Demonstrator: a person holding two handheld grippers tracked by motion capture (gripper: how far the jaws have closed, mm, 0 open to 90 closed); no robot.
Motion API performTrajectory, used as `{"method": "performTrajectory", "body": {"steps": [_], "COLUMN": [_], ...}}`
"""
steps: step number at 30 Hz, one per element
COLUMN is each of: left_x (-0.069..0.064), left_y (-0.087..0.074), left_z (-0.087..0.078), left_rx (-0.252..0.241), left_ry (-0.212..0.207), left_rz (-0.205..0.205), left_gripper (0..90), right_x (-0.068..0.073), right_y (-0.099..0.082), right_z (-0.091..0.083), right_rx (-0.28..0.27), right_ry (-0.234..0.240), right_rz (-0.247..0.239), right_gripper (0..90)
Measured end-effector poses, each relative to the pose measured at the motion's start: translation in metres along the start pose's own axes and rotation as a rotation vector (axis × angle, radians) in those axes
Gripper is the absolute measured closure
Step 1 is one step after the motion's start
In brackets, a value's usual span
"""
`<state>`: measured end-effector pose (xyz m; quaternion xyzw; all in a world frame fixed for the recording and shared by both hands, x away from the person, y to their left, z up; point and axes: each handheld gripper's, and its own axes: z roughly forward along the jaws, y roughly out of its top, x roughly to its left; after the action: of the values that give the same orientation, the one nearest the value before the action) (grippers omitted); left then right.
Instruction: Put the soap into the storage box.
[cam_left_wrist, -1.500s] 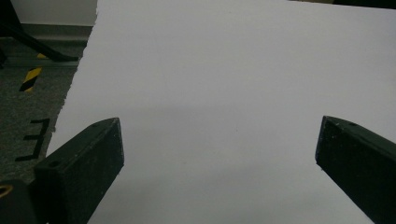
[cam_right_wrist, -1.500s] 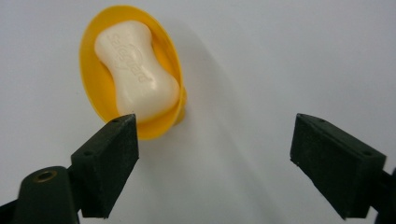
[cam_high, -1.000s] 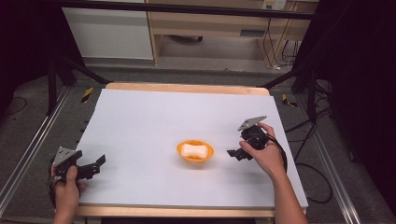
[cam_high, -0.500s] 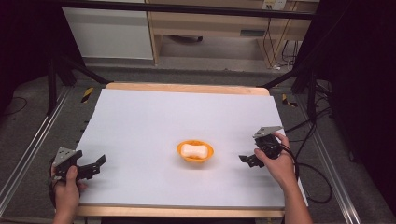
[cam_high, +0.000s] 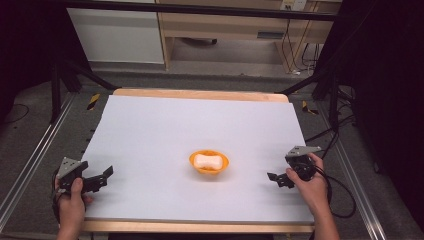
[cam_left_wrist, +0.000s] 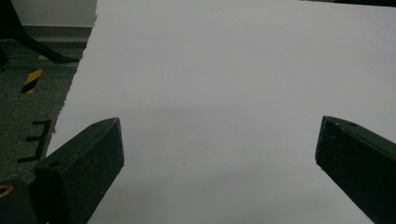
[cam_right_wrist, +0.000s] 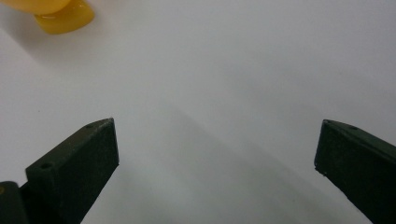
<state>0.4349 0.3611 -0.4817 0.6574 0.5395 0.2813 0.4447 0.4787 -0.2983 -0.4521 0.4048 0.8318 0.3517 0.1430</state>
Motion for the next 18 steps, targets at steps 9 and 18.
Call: {"method": "performTrajectory", "body": {"steps": [9,18], "left_x": [0.000,-0.001], "left_y": [0.000,0.000], "left_z": [0.000,0.000], "left_rx": [-0.004,-0.005], "left_ry": [0.004,0.005], "left_rz": [0.003,0.002], "left_gripper": [0.7,0.7], "right_x": [-0.006,-0.013], "right_y": [-0.024,-0.059], "right_z": [-0.012,-0.028], "right_rx": [-0.053,-0.109], "right_ry": [-0.022,-0.050], "right_rz": [0.052,0.103], "right_gripper": [0.4,0.4]}}
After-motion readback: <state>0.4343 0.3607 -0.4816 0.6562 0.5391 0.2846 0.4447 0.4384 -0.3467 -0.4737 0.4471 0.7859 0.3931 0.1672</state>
